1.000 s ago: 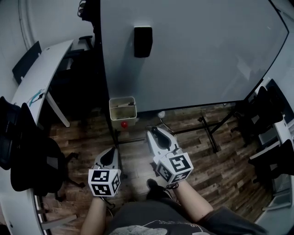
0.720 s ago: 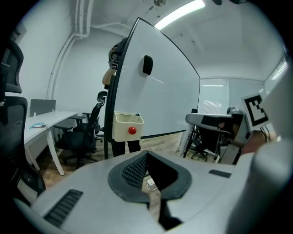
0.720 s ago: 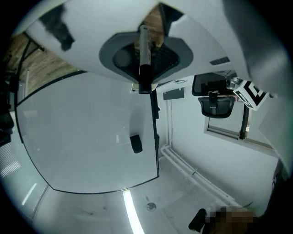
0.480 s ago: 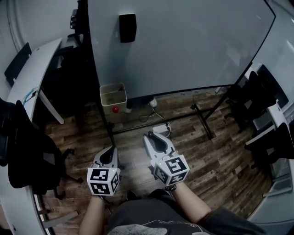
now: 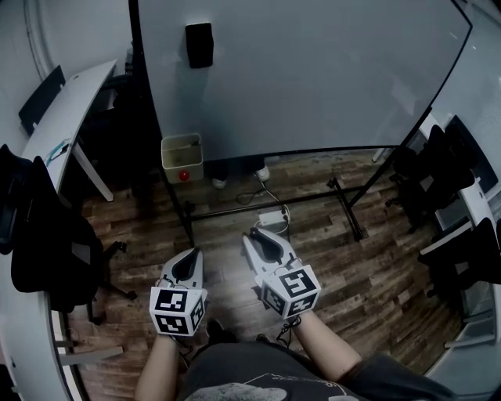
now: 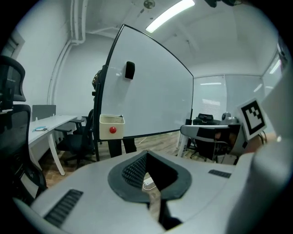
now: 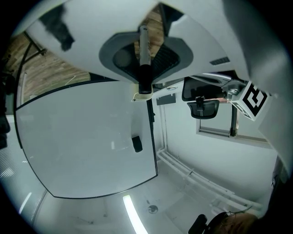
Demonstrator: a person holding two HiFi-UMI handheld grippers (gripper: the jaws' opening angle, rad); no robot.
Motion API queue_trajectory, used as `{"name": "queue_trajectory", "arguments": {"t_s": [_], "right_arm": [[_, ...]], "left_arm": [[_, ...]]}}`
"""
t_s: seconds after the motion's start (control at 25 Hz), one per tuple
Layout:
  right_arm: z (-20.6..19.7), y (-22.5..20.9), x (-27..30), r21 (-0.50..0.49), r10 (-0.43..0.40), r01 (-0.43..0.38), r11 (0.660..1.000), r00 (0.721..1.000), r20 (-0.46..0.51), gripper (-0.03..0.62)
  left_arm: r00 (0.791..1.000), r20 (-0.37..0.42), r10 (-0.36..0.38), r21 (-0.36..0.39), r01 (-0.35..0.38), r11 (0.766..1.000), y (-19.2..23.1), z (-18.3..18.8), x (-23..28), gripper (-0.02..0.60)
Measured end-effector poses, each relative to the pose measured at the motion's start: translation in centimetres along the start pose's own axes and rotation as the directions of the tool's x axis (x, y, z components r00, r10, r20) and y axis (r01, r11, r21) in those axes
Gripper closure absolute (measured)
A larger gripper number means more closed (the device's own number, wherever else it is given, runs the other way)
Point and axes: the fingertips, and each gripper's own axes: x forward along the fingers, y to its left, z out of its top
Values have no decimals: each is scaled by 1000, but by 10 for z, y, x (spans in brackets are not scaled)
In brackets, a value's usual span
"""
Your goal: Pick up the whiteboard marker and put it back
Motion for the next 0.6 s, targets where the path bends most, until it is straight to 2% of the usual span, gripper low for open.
{"name": "queue_trajectory", "arguments": {"t_s": [0.08,0.28,0.6], "right_arm": [[-4,-1,-11,0,15,-15,1000,1000,-7,508],[-8,-2,-31,-1,53,-53,999,999,-14,508],[-6,4,-49,-11,96,-96,995,995,-5,508]], "left_arm": [[1000,-5,13,2,-13,1000,-12,-5,-5,569],[998,13,68,-55,-68,996,-28,-10,-18,569],[994,21,104,-50,-103,993,-46,-14,-33,569]]}}
